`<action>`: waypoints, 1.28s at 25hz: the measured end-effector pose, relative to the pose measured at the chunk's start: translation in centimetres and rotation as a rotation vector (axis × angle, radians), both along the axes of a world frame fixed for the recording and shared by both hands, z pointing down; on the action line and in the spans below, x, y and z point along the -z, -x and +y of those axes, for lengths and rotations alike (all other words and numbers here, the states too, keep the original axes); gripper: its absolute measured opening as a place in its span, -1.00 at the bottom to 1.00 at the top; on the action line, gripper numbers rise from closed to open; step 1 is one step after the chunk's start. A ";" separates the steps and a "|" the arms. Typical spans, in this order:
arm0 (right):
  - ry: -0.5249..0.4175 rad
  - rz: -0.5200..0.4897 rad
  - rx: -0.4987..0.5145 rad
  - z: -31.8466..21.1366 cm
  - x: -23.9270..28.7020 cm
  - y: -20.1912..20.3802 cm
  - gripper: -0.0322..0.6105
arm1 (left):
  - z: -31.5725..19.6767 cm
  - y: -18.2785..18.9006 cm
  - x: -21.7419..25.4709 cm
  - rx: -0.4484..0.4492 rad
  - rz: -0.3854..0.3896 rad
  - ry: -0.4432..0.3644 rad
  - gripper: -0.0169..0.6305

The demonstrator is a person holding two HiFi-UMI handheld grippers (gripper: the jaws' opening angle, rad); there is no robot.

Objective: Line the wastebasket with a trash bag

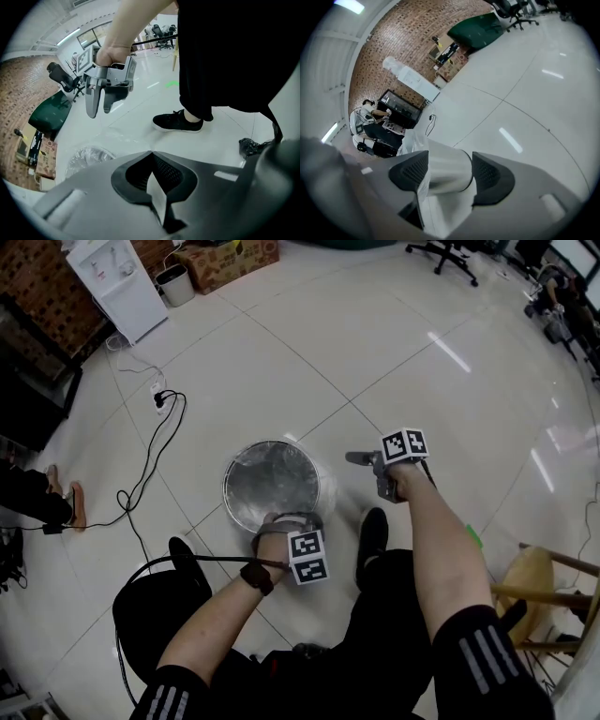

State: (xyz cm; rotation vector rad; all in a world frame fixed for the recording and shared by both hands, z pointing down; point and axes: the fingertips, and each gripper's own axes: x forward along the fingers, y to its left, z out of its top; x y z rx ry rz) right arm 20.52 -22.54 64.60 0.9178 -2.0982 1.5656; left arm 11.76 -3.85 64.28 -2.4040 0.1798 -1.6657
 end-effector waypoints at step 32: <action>-0.440 0.462 1.161 11.2 -1.6 10.6 -0.04 | -0.6 7.6 9.2 0.080 0.150 0.052 -0.45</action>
